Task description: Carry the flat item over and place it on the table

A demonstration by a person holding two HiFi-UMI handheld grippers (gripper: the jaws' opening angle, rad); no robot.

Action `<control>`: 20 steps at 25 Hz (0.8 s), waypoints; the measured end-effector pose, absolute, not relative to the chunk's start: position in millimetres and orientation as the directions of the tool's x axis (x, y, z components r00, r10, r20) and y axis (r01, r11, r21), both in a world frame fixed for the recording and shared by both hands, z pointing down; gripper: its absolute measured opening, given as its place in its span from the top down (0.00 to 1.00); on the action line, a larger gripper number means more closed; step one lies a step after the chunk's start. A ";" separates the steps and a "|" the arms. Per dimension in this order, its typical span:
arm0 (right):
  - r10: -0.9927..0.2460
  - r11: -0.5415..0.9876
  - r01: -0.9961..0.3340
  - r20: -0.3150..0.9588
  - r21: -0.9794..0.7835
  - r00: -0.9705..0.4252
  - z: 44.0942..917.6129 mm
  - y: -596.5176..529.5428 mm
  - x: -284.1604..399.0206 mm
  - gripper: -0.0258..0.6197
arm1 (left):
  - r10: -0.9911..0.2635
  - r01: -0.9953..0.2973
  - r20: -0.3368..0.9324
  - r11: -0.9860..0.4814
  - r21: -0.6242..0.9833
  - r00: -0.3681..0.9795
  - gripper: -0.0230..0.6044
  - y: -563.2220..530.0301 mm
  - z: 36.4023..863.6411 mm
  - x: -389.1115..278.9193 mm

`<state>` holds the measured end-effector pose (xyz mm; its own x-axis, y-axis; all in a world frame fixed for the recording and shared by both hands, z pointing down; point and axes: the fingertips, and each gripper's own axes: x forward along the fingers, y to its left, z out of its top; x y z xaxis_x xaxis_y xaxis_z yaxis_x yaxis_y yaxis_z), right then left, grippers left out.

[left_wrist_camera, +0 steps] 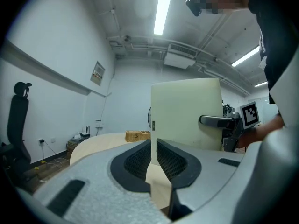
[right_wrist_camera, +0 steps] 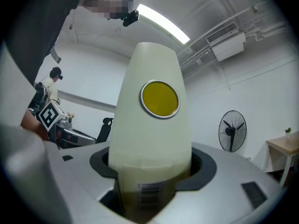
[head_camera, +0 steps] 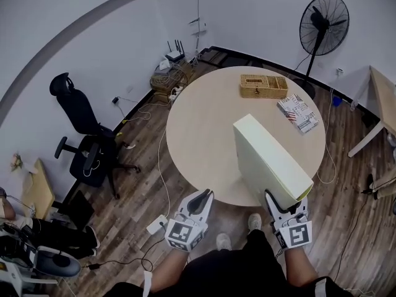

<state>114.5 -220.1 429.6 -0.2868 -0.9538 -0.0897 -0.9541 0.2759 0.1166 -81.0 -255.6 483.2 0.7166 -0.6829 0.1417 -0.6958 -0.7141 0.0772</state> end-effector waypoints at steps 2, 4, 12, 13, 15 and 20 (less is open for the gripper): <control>-0.955 0.283 -0.956 -0.073 0.071 -0.288 433.8 -233.0 118.6 0.50 | -0.692 -0.705 0.147 -0.706 0.069 0.707 0.91 -261.8 484.4 -81.3; -0.950 0.306 -0.952 -0.062 0.007 -0.306 437.9 -246.4 123.2 0.50 | -0.707 -0.721 0.152 -0.689 0.069 0.690 0.91 -269.8 485.4 -81.9; -0.917 0.397 -0.900 -0.038 -0.179 -0.396 461.7 -294.3 143.6 0.51 | -0.759 -0.775 0.170 -0.629 0.059 0.629 0.91 -299.4 488.1 -68.8; -0.914 0.401 -0.892 -0.033 -0.210 -0.404 465.3 -300.4 147.0 0.51 | -0.765 -0.781 0.169 -0.621 0.063 0.622 0.91 -303.5 488.1 -66.0; -0.908 0.408 -0.866 -0.024 -0.288 -0.419 473.7 -312.0 153.1 0.51 | -0.773 -0.790 0.168 -0.610 0.069 0.612 0.91 -310.3 488.2 -60.8; -0.885 0.398 -0.762 0.003 -0.511 -0.465 502.9 -340.9 169.5 0.51 | -0.783 -0.803 0.185 -0.592 0.071 0.594 0.91 -325.7 496.2 -53.3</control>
<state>169.5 -340.9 502.9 -0.4647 -0.8855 0.0032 -0.7617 0.3979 -0.5114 -53.3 -325.7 496.2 0.5935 -0.7833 0.1850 -0.8030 -0.5917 0.0713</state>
